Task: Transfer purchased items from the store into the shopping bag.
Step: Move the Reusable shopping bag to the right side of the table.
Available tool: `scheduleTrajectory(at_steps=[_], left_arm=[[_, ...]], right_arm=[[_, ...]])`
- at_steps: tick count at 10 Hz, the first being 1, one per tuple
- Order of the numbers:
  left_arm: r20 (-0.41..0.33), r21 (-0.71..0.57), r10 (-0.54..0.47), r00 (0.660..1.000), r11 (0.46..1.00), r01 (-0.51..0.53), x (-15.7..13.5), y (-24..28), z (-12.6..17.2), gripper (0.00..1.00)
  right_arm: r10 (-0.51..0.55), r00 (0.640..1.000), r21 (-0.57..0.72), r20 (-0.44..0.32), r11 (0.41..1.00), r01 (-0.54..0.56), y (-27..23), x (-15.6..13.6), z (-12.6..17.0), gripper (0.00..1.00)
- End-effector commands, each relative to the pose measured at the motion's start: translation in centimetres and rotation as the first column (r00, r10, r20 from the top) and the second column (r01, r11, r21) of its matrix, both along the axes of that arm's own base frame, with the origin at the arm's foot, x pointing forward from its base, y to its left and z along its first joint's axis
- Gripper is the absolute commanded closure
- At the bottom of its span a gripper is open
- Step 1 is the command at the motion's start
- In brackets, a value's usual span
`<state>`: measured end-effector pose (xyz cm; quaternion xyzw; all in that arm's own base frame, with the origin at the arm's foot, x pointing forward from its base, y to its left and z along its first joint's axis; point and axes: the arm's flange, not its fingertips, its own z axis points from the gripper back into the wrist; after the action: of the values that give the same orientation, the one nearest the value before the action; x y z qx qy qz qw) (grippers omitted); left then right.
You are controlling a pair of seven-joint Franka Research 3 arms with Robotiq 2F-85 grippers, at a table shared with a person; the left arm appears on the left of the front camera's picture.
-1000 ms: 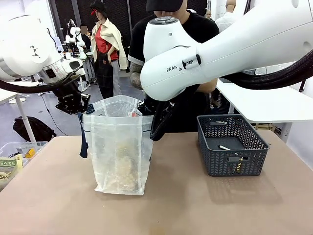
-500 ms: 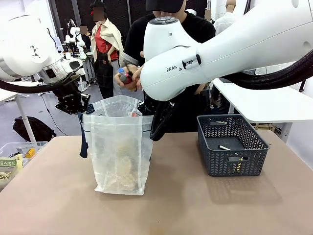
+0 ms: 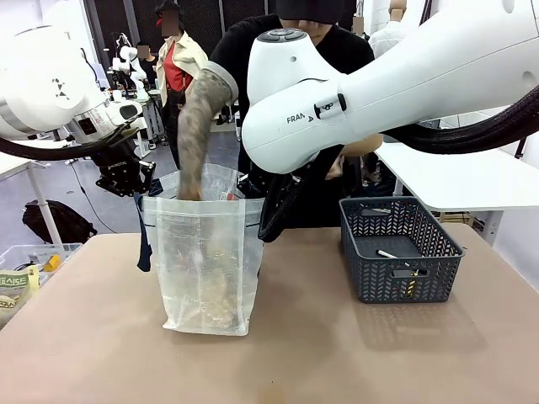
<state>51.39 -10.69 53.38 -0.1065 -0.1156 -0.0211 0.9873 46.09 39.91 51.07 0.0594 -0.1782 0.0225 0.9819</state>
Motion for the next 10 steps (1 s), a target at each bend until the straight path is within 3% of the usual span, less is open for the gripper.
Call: scheduleTrajectory(at_steps=[1, 10], left_arm=[[0.004, -0.001, 0.006, 1.000, 1.000, -0.006, 0.06, 0.24, 0.20, 1.00], [0.004, -0.001, 0.006, 1.000, 1.000, -0.006, 0.06, 0.24, 0.20, 1.00]], right_arm=[[-0.002, 1.000, 0.005, 0.005, 1.000, 0.002, -0.07, 0.04, 0.11, 1.00], [-0.002, 1.000, 0.005, 0.005, 1.000, 0.002, -0.07, 0.04, 0.11, 1.00]])
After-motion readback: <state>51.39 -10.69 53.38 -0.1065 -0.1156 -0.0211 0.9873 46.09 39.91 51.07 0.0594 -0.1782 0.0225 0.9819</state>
